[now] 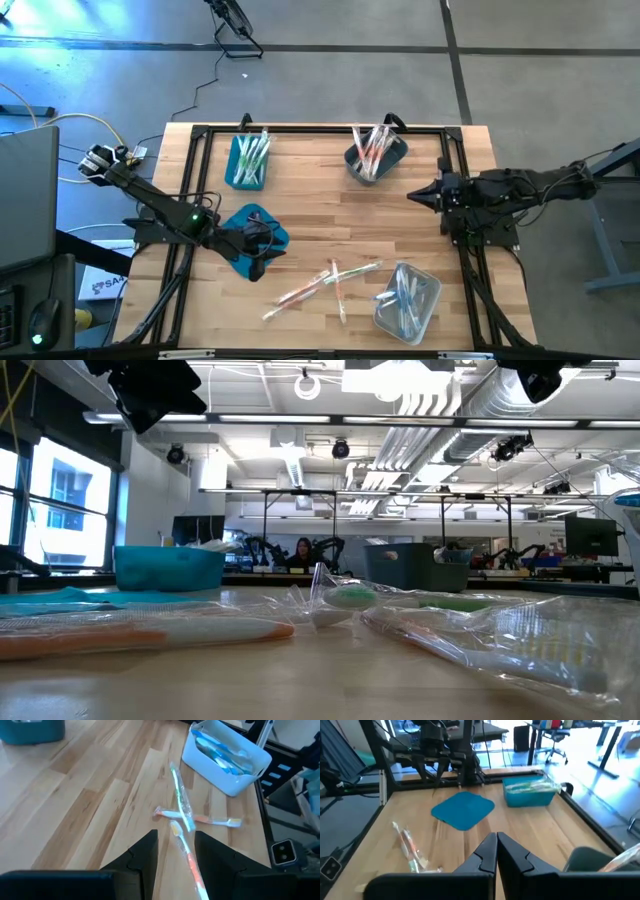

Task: Pick & Place Toothbrushes
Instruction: Put the green toothbrush into the blue bin

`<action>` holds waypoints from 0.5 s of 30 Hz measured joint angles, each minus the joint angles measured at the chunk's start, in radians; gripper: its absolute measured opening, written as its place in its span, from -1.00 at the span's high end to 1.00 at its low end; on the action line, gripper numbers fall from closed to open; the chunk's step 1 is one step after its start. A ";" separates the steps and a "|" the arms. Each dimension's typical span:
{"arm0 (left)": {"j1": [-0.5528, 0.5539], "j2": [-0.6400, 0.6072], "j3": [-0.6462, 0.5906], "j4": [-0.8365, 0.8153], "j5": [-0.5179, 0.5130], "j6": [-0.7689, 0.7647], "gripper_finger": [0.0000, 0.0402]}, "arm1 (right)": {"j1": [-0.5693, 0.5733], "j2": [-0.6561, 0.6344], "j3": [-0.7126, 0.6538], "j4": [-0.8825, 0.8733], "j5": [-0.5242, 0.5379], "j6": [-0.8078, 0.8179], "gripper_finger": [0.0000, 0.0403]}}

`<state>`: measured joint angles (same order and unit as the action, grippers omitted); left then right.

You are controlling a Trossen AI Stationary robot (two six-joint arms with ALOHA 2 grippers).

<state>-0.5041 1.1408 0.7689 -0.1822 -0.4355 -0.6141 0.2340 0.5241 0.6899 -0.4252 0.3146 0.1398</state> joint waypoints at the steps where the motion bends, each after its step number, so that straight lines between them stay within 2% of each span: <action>1: 0.000 0.000 0.000 0.000 0.000 -0.016 0.37 | 0.000 -0.006 0.000 0.002 0.000 -0.010 0.98; 4: 0.000 0.000 0.000 0.010 0.000 -0.046 0.37 | 0.000 -0.027 -0.001 0.019 0.003 -0.057 0.98; 9: 0.001 0.003 0.000 0.050 0.000 -0.045 0.37 | 0.000 -0.066 -0.047 0.146 -0.005 -0.163 0.98; 15: 0.001 0.044 0.000 0.085 -0.042 -0.071 0.37 | 0.000 -0.139 -0.132 0.183 -0.009 -0.142 0.98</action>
<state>-0.5030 1.1848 0.7689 -0.0968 -0.4774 -0.6849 0.2340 0.3849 0.5576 -0.2426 0.3055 -0.0026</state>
